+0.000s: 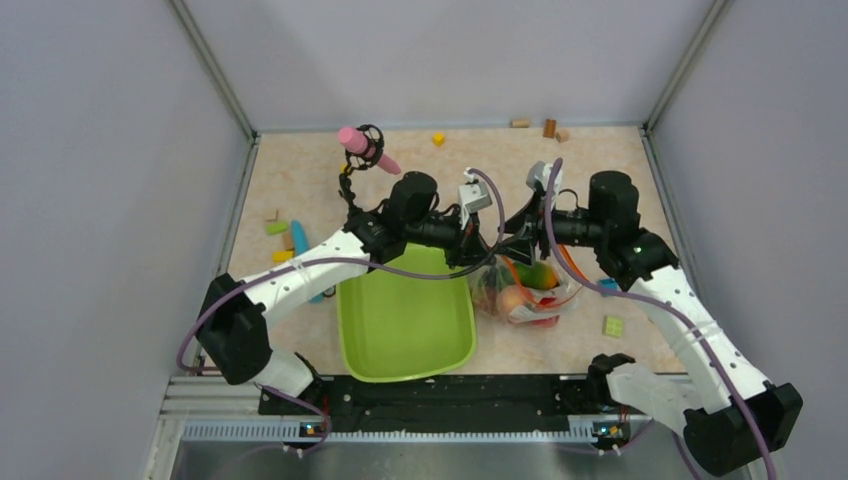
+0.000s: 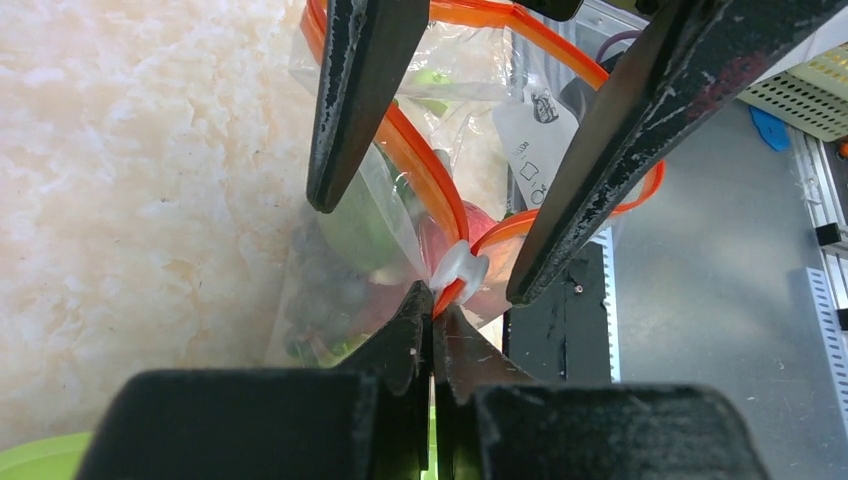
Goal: Place the food in the zip-top bag and seal the zipper
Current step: Zip the zipper food storage bag at the center of the board.
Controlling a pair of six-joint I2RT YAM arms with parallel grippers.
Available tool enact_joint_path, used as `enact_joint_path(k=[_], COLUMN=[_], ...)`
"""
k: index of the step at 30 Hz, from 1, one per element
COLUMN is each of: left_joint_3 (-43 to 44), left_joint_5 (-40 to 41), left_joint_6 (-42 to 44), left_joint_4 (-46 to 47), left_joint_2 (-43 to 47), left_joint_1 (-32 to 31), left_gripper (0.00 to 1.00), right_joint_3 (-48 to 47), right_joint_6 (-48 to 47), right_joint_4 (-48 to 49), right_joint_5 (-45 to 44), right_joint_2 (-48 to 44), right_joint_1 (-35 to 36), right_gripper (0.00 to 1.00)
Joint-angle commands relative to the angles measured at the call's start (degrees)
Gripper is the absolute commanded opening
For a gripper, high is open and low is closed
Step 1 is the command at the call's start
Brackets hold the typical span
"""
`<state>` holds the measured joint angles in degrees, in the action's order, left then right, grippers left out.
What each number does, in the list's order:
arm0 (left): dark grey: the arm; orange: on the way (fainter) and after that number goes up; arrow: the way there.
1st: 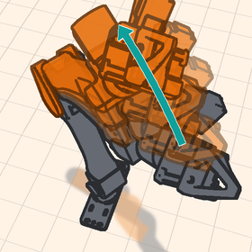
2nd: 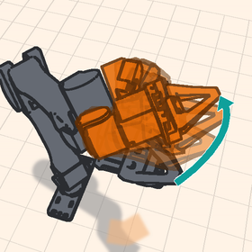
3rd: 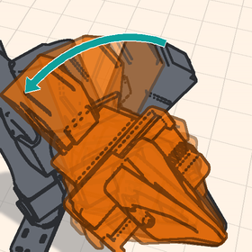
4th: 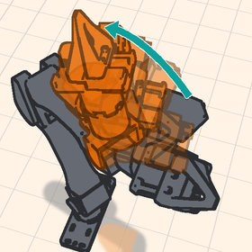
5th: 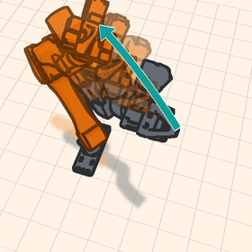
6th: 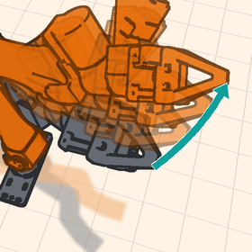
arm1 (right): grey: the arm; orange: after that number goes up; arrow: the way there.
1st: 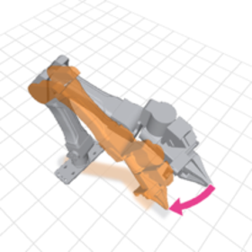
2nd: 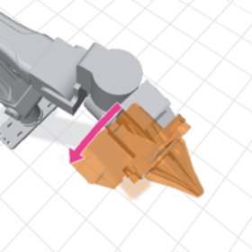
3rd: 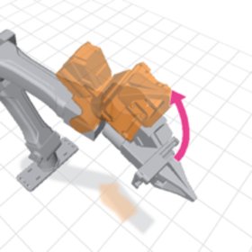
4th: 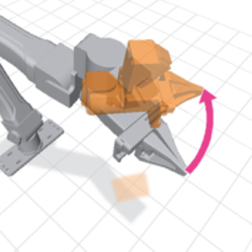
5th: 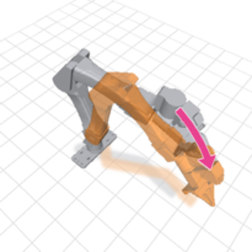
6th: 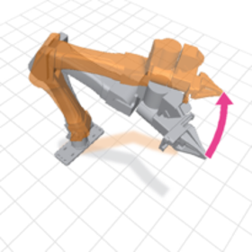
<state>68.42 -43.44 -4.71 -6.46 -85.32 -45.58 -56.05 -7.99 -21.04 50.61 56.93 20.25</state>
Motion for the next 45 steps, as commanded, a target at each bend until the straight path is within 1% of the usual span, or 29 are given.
enact_joint_path(k=[1, 3, 9, 11, 13, 16, 17, 18, 21, 24, 28, 32, 40, 45], left_joint_3=[-0.05, -0.23, -0.38, -0.85, -1.56, -2.35, -2.63, -2.95, -4.98, -7.62, -8.65, -9.72, -15.13, -16.39], left_joint_5=[-0.35, 0.03, 1.54, 1.08, 1.18, 3.07, 3.95, 4.58, 7.54, 11.12, 16.33, 21.32, 31.41, 39.68], left_joint_6=[-0.98, -1.04, -2.56, -2.67, -2.36, -2.68, -3.09, -3.32, -5.15, -7.08, -8.27, -8.26, -8.83, -9.14], left_joint_4=[5.24, 5.28, 5.22, 5.43, 5.86, 5.86, 5.87, 5.85, 9.24, 12.42, 12.59, 13.0, 17.37, 17.83], left_joint_2=[3.28, 3.63, 4.35, 4.88, 5.33, 5.86, 5.92, 6.0, 6.78, 8.0, 9.09, 9.87, 13.38, 14.65], left_joint_1=[-0.14, -0.11, -0.07, -0.1, -0.12, -0.12, -0.09, -0.05, -0.04, 0.0, 0.12, 0.55, 1.01, 1.2], left_gripper=[0.0, 0.0, 0.0, 0.0, 0.0, 0.0, 0.0, 0.0, 0.0, 0.0, 0.0, 0.0, 0.0, 0.0], right_joint_3=[-1.54, -1.82, -2.31, -2.26, -2.38, -2.39, -2.4, -2.35, -2.29, -2.86, -4.19, -5.4, -5.98, -4.92], right_joint_6=[-1.5, -1.17, -1.99, -1.92, -1.33, -0.72, -0.64, -0.63, -1.06, -2.32, -4.58, -4.65, 2.27, 8.38], right_joint_4=[1.73, 1.49, -0.03, 0.0, 0.36, 1.16, 1.23, 1.18, 0.17, -2.46, -5.67, -6.93, -6.6, -7.21], right_joint_5=[2.24, 1.76, 1.07, 0.25, -0.53, -1.05, -1.21, -1.66, -3.88, -8.42, -13.14, -16.69, -27.01, -39.2], right_joint_2=[1.11, 2.01, 3.4, 3.36, 3.34, 3.08, 2.95, 2.74, 2.18, 1.99, 2.75, 4.11, 5.99, 3.93], right_joint_1=[-0.06, 0.21, 1.6, 1.96, 2.2, 2.29, 2.31, 2.3, 2.28, 2.31, 2.29, 2.27, 2.3, 2.2], right_gripper=[0.5, 0.46, 0.43, 0.35, 0.24, 0.12, 0.03, 0.0, 0.0, 0.0, 0.0, 0.0, 0.0, 0.0])
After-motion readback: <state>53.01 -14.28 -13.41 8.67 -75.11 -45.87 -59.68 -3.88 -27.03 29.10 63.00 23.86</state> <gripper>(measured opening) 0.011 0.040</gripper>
